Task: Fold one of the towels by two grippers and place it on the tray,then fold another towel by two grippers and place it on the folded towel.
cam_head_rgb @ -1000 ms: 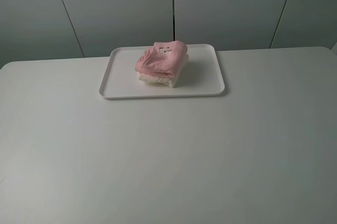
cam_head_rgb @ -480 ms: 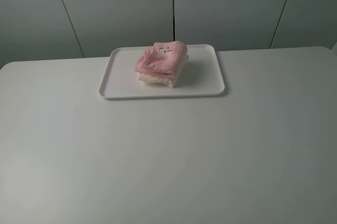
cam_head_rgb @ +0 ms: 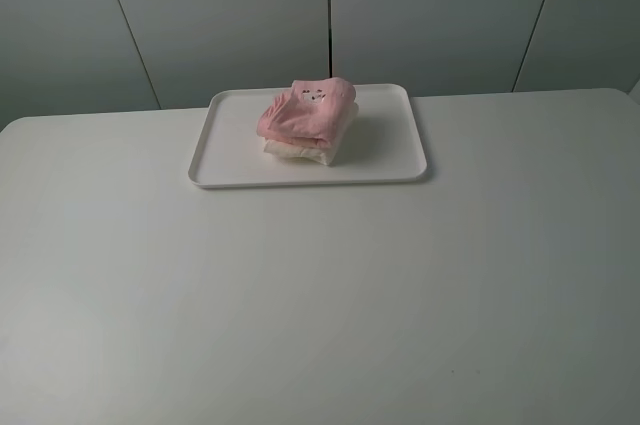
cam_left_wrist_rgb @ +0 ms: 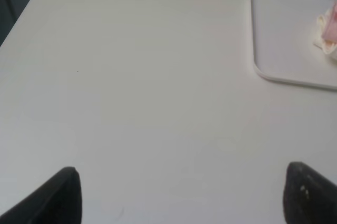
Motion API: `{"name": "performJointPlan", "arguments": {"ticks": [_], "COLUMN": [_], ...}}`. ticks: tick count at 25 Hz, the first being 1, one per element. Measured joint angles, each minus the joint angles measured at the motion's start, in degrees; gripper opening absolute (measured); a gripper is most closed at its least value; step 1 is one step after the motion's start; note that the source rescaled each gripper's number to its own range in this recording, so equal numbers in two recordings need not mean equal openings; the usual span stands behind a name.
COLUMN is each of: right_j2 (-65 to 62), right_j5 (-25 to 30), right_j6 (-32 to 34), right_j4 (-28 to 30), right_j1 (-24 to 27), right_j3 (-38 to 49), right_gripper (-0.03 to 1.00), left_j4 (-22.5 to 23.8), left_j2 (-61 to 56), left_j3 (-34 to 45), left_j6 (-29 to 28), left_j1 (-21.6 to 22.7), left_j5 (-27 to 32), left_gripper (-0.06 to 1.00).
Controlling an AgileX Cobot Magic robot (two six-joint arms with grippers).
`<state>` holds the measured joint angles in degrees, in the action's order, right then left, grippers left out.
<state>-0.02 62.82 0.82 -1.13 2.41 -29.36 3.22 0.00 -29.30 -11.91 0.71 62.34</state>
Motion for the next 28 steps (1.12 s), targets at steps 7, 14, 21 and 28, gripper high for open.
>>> {"name": "performJointPlan", "arguments": {"ticks": [7, 14, 21, 28], "right_j2": [0.00, 0.00, 0.00, 0.00], "right_j5": [0.00, 0.00, 0.00, 0.00], "right_j6": [-0.34, -0.34, -0.34, -0.34], "right_j4": [0.00, 0.00, 0.00, 0.00], "right_j1": [-1.20, -1.20, -1.20, -1.20], "right_j3": [0.00, 0.00, 0.00, 0.00], "right_gripper": [1.00, 1.00, 1.00, 1.00], "left_j4": [0.48, 1.09, 4.58, 4.99], "left_j2": [-0.03, -0.03, -0.03, -0.03], "left_j3": [0.00, 0.00, 0.00, 0.00], "left_j6": [0.91, 2.96, 4.34, 4.70], "left_j1": [0.24, 0.24, 0.24, 0.24], "left_j5": [0.00, 0.00, 0.00, 0.00], "left_gripper": [0.99, 0.99, 0.99, 0.99]}}
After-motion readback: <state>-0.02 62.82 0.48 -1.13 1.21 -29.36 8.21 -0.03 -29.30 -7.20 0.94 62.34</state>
